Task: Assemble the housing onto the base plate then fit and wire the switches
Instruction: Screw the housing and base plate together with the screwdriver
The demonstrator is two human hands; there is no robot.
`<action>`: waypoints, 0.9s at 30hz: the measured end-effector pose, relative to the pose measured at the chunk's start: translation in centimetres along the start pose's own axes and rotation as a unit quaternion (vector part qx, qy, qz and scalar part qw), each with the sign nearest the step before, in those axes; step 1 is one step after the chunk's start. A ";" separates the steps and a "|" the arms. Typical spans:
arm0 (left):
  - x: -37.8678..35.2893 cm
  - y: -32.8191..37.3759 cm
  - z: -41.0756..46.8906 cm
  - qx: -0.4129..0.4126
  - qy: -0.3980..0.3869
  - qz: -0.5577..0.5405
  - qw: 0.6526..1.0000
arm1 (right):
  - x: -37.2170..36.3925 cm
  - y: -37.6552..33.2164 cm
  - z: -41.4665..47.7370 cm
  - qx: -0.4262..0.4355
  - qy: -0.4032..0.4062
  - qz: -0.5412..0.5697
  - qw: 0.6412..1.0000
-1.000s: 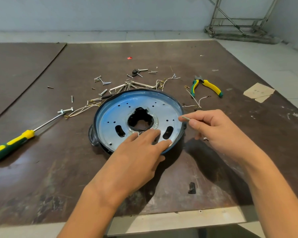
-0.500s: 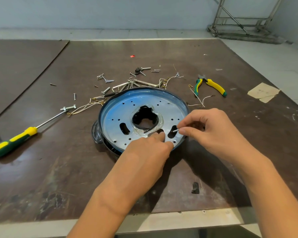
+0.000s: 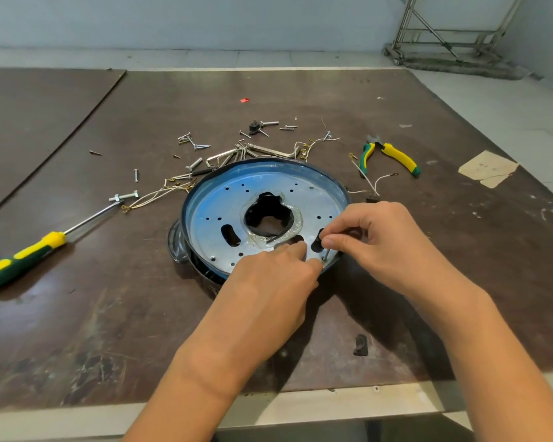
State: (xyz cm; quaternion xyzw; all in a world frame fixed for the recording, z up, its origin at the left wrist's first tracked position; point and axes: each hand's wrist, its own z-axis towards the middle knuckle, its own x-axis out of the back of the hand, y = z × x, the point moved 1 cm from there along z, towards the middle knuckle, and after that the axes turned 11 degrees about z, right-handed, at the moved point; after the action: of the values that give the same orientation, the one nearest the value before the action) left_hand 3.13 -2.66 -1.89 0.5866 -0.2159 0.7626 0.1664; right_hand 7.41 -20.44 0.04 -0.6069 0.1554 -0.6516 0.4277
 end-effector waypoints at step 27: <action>1.8 -1.6 0.0 -0.014 0.109 0.003 0.994 | 2.1 -0.2 -0.9 0.086 0.013 0.000 0.996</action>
State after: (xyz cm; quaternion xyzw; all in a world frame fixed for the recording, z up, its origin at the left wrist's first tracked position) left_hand 3.44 -1.31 0.08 0.4971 -0.2088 0.8193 0.1950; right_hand 6.74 -22.14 1.34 -0.5594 0.1042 -0.6705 0.4761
